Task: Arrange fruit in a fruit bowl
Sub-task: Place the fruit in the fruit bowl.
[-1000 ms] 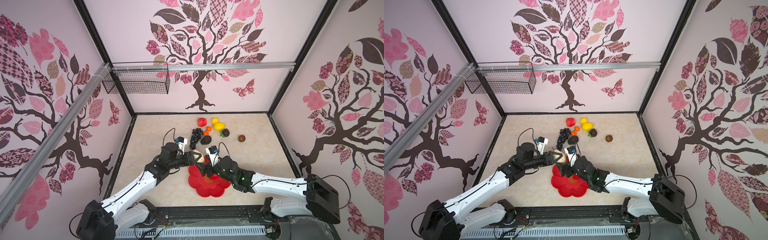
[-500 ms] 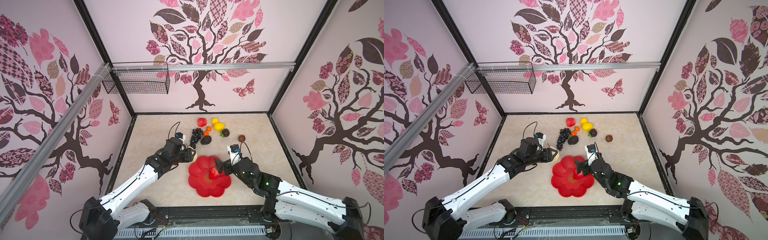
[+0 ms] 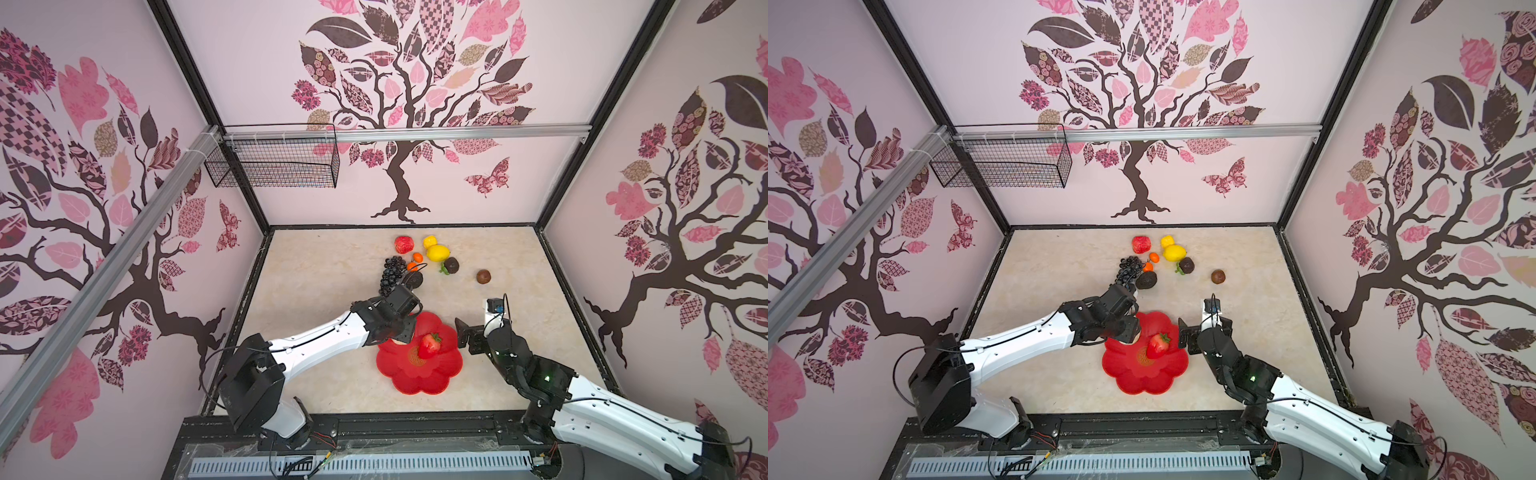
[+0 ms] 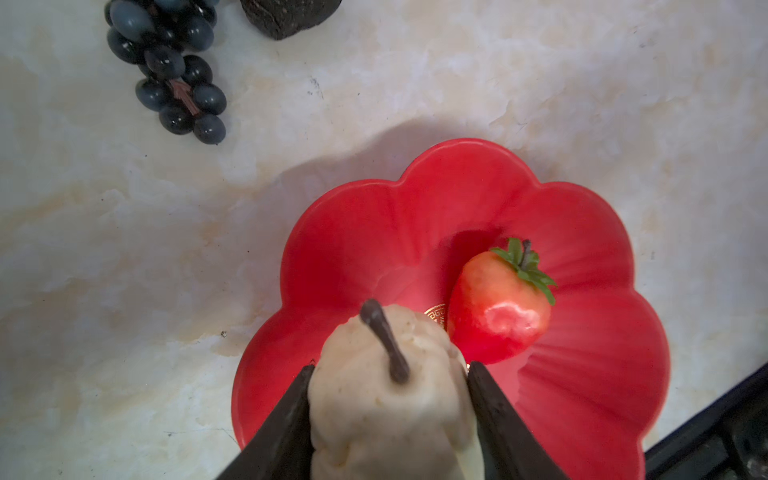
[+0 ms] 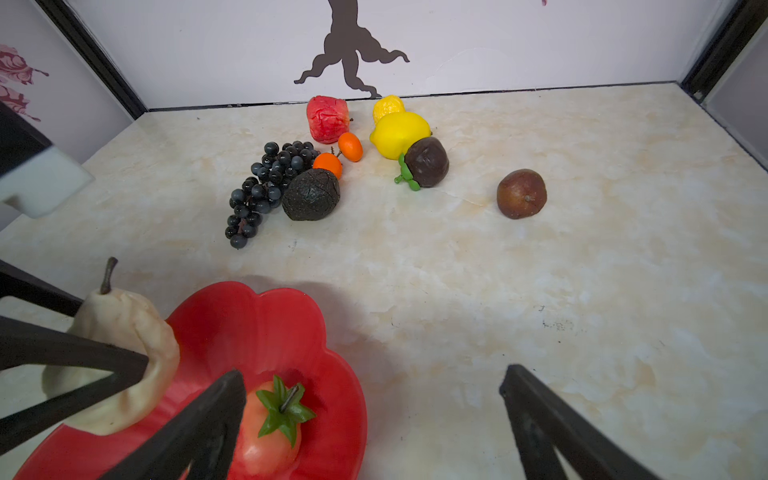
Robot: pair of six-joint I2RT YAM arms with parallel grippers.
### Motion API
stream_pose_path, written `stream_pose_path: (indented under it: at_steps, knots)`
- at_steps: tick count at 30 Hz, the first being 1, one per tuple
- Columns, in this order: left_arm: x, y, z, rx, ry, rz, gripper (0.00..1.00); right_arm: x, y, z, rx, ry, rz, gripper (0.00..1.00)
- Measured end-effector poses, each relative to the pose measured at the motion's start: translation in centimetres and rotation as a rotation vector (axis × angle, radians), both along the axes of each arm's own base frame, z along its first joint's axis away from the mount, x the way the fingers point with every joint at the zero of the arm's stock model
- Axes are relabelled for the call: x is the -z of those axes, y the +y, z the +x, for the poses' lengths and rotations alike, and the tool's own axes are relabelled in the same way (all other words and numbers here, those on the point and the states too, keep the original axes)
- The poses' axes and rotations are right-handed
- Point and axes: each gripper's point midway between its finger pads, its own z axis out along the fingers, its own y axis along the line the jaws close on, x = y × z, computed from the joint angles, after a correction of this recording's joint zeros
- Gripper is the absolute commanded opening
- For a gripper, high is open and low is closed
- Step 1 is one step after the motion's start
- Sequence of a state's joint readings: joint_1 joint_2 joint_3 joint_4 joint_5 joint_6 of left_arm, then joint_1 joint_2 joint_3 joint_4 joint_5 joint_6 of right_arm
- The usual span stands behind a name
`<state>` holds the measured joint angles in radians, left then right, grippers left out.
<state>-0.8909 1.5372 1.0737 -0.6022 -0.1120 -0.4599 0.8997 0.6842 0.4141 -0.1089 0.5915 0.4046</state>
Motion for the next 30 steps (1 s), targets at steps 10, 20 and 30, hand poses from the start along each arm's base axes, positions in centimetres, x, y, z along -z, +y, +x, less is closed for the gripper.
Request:
stream_pose_path:
  at_steps: [10,20,30]
  knots:
    - [4.0,-0.6,0.1,-0.010,0.077,0.057,0.46,0.1,0.0,0.0,0.002,0.003,0.006,1.00]
    - [4.1,-2.6,0.6,-0.009,0.099,-0.007,0.47,0.6,0.0,-0.1,0.005,0.010,0.007,1.00]
    - [4.5,-3.8,1.1,-0.012,0.112,-0.035,0.49,0.6,0.0,-0.1,0.003,0.013,0.010,1.00]
